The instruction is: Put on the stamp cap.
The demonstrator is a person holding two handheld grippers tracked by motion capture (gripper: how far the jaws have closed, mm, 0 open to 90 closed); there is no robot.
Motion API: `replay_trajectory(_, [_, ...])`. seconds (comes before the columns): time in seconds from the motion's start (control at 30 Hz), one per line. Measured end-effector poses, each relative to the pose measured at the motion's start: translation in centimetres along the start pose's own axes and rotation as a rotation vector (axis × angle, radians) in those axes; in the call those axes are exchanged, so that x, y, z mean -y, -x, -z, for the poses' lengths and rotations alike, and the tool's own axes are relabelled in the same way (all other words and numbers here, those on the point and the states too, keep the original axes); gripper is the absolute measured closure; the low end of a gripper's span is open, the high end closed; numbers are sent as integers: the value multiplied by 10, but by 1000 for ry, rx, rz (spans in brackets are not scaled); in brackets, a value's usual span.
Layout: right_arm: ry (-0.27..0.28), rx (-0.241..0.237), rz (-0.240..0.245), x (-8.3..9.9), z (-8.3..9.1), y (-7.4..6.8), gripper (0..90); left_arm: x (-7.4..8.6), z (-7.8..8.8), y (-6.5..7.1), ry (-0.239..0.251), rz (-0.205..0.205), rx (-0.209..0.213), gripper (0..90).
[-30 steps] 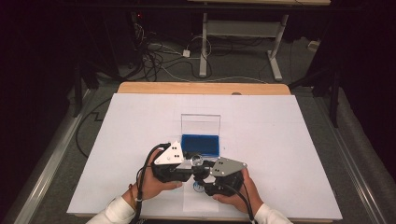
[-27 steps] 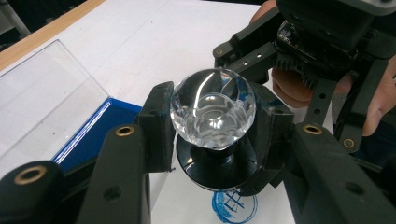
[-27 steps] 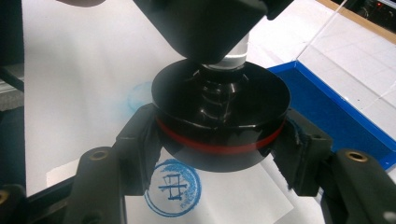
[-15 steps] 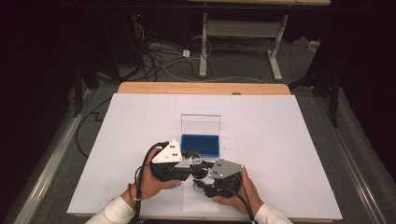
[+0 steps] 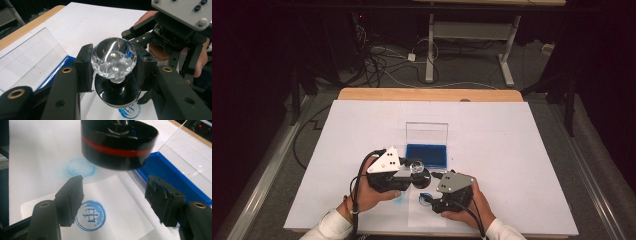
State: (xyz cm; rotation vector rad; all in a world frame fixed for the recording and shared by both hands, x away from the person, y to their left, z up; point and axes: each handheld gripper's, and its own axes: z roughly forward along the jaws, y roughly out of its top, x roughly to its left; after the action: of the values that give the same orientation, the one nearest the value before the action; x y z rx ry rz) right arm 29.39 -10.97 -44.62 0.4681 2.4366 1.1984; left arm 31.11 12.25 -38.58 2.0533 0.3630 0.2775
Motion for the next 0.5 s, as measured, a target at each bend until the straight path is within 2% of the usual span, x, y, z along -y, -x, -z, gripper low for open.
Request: replay_trajectory(0.5, [24, 57, 2, 3, 15, 11, 277, 2, 9, -3, -12, -9, -35, 545])
